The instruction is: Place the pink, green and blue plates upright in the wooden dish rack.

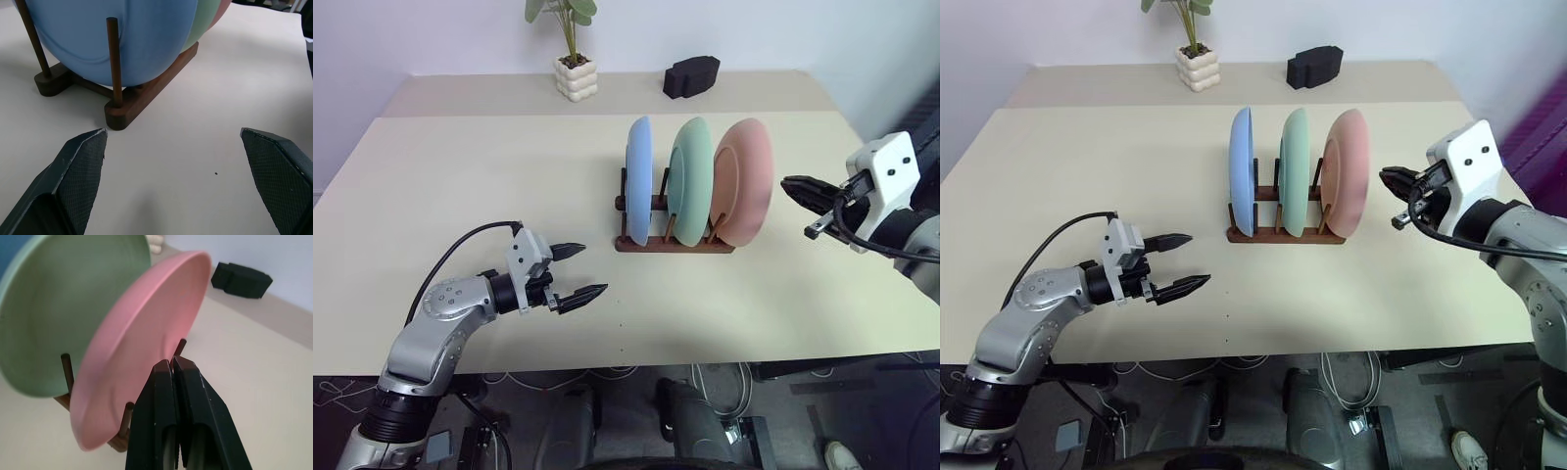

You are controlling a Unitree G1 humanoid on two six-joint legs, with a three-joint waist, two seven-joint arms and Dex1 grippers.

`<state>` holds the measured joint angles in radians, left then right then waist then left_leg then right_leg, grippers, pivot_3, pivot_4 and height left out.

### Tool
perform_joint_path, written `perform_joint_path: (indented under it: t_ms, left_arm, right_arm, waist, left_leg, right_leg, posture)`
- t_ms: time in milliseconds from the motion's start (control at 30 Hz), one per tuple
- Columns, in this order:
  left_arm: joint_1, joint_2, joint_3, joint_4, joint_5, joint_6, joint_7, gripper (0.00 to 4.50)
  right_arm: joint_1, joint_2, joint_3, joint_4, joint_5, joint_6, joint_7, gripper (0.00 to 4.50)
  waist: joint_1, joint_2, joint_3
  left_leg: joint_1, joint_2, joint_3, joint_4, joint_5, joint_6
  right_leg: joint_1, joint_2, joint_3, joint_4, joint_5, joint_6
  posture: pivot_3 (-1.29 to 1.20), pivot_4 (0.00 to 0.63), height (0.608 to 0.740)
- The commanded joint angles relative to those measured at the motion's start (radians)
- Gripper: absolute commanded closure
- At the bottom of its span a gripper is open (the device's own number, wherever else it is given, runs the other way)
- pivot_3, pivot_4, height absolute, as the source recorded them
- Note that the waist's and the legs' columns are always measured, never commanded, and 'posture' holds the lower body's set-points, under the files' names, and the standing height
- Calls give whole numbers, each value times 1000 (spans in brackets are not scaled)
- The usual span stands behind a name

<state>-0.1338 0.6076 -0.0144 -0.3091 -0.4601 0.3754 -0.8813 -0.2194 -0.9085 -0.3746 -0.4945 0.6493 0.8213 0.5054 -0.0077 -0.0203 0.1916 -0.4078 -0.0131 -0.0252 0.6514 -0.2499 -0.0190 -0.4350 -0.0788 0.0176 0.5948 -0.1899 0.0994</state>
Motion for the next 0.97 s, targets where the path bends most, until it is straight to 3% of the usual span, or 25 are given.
perform_joint_path:
  t_ms: [33, 367, 567, 967]
  left_arm:
    - [-16, -13, 24, 13, 14, -41, 16, 0]
    - [-20, -3, 137, 206, 86, -155, 92, 0]
    - [-18, 5, 156, 204, 88, -156, 101, 0]
    - [16, 1, 166, 195, 91, -162, 113, 0]
  right_arm:
    - [44, 16, -60, 28, -19, -27, 12, 4436]
    - [292, 71, -101, 154, -77, -255, 235, 4436]
    - [251, 88, -81, 265, -97, -331, 271, 4436]
    - [228, 140, -35, 303, -123, -369, 277, 4436]
  waist:
    - [0, 0, 0]
    - [-5, 0, 0]
    - [-2, 0, 0]
    - [-2, 0, -1]
  left_leg:
    - [0, 0, 0, 0, 0, 0]
    - [2, -2, 0, 0, 0, 0]
    - [3, -2, 0, 0, 0, 0]
    - [3, -2, 0, 1, 0, 0]
  right_leg:
    - [0, 0, 0, 0, 0, 0]
    - [1, 0, 0, 1, 0, 0]
    - [2, 0, 0, 1, 0, 0]
    - [3, 0, 0, 1, 0, 0]
  posture:
    - [0, 150, 740]
    - [0, 150, 740]
    - [0, 150, 740]
    - [0, 150, 740]
